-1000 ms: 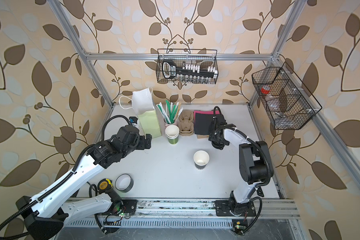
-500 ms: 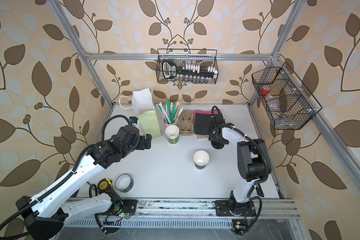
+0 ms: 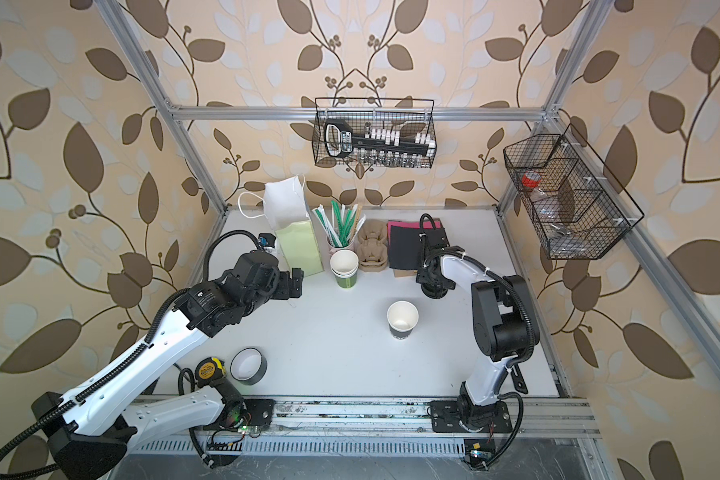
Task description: Pack the takeout coffee
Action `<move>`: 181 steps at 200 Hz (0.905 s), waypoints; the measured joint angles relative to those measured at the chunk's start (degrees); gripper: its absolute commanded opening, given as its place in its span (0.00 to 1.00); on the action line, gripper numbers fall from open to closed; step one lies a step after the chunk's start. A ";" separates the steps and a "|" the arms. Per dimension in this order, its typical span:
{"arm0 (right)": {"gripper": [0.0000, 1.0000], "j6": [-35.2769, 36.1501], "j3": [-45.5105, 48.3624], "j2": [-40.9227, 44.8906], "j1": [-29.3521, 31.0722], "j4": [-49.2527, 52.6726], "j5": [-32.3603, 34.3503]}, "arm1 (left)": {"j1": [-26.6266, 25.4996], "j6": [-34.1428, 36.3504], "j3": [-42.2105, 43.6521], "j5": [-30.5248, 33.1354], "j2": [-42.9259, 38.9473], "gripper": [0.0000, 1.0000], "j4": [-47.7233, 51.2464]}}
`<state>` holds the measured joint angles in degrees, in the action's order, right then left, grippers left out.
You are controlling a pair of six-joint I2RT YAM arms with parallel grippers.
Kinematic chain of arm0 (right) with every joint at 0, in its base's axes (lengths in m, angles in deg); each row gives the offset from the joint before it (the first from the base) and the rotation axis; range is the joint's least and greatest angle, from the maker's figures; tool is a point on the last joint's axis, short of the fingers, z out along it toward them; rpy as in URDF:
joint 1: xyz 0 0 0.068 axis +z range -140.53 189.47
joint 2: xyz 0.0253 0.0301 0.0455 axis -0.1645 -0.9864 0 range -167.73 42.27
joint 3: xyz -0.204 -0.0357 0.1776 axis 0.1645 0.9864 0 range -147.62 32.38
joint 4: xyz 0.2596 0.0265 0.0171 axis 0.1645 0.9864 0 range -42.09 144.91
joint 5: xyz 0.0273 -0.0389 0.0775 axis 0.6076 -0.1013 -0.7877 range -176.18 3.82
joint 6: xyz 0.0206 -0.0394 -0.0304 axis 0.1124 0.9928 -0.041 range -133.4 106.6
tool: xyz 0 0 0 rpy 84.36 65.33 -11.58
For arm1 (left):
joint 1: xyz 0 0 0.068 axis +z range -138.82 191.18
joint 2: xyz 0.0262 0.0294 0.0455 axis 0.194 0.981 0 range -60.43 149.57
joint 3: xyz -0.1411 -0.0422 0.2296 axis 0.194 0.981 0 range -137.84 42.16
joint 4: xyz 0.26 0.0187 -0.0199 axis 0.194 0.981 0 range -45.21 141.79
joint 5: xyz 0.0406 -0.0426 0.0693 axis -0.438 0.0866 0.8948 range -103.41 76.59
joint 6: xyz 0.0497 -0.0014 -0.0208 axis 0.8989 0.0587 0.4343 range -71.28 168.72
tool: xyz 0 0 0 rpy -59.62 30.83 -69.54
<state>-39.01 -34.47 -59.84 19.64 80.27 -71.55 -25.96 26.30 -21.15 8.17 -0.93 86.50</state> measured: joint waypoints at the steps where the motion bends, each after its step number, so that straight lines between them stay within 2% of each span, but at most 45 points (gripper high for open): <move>1: 0.73 0.11 0.00 0.00 0.00 0.00 0.00 | 0.00 0.00 0.00 0.00 0.00 0.99 0.00; 49: 0.64 0.13 0.02 0.55 0.00 0.11 -0.02 | 0.00 0.00 0.00 0.00 0.00 0.99 0.00; 118: 0.62 -0.28 2.47 9.11 -0.46 -1.07 -3.74 | 0.00 0.17 0.00 -0.68 0.35 0.99 -0.24; 147: 0.61 -0.94 7.17 11.98 -3.17 -3.19 -8.52 | 0.00 0.46 0.07 -3.96 1.38 0.99 -1.53; 181: 0.61 -1.84 11.87 15.85 -6.25 -5.57 -14.05 | 0.00 -1.73 -2.16 -11.13 5.31 0.99 -1.55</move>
<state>-40.84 -22.60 -43.99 13.39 74.70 -85.60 -25.96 24.58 -23.31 -2.95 4.38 84.95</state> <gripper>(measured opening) 0.683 0.989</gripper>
